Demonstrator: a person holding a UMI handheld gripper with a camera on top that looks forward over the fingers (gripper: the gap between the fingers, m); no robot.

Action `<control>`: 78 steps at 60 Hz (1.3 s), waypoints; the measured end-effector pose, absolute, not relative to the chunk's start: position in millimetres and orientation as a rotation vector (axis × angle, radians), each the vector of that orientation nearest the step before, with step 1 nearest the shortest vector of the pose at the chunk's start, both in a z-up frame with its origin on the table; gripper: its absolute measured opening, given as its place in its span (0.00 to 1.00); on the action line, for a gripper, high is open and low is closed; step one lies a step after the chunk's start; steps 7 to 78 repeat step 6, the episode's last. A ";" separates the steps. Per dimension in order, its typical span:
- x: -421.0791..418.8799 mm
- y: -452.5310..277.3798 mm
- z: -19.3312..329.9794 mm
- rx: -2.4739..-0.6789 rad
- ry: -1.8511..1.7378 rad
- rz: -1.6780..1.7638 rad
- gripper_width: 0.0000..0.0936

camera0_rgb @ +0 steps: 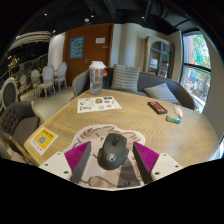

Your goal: Arrange mouse

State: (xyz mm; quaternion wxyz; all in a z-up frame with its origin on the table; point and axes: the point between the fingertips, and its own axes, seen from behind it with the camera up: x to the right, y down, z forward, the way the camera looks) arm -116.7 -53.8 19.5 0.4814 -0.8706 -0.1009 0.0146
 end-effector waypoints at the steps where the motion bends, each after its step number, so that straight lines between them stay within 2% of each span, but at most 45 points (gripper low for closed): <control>1: -115.8 -58.1 22.2 -2.114 -0.253 0.038 0.92; 6: -104.2 -80.1 34.5 -2.073 -0.257 0.039 0.92; 78: -104.2 -80.1 34.5 -2.073 -0.257 0.039 0.92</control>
